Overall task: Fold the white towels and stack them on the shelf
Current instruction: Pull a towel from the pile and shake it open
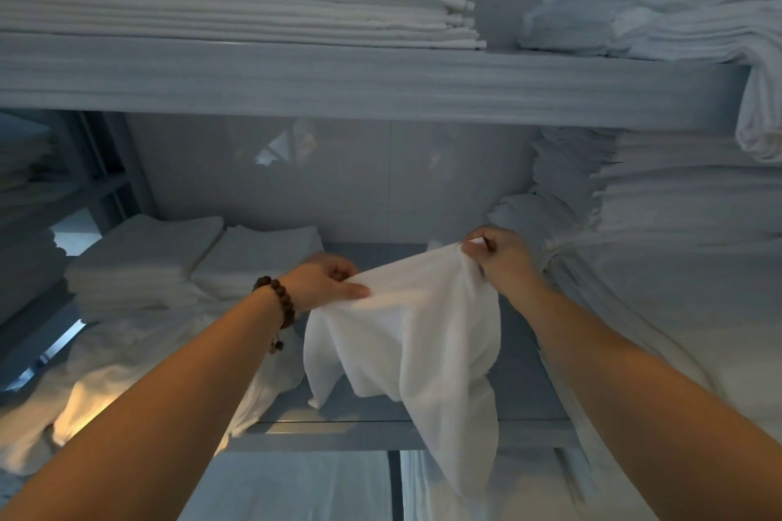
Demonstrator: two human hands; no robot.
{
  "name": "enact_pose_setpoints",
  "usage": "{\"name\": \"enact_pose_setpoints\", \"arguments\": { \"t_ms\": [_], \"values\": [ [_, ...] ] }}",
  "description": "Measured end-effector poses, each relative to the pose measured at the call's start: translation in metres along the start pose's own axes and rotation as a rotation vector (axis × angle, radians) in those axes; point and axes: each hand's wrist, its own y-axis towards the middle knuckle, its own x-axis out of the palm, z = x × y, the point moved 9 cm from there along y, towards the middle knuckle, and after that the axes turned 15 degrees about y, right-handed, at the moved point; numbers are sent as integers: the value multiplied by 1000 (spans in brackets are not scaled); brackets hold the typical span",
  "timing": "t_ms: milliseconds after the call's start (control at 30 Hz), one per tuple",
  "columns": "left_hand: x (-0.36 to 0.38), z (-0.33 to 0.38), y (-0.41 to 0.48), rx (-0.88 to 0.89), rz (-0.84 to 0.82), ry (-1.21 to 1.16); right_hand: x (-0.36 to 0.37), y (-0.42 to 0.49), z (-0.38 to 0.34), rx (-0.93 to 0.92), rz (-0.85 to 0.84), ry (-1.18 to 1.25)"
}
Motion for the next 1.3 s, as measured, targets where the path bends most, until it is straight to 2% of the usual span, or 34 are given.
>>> {"name": "enact_pose_setpoints", "arguments": {
  "t_ms": [267, 400, 533, 733, 833, 933, 1033, 1167, 1300],
  "values": [
    [19, -66, -12, -82, -44, 222, -32, 4, 43, 102, 148, -105],
    [22, -108, -22, -193, -8, 271, -58, 4, 61, 182, 200, -111],
    [11, -144, -33, -301, 42, 239, -78, 5, 70, 231, 242, -137],
    [-10, -169, -46, -429, 144, 126, -97, 1, 78, 288, 324, -18],
    [-20, -149, -43, -421, 211, 7, -91, -4, 73, 300, 280, 56],
    [-27, -109, -35, -393, 269, -229, -80, -7, 54, 245, 212, 59],
    [-17, -60, -18, -355, 172, -516, -62, -13, 26, 188, 164, 119],
    [6, 17, 3, -241, 29, -872, -31, -25, -6, 214, 164, 326],
    [22, 59, 15, -244, 126, -998, -2, -38, -33, 227, 141, 449]
  ]
}}
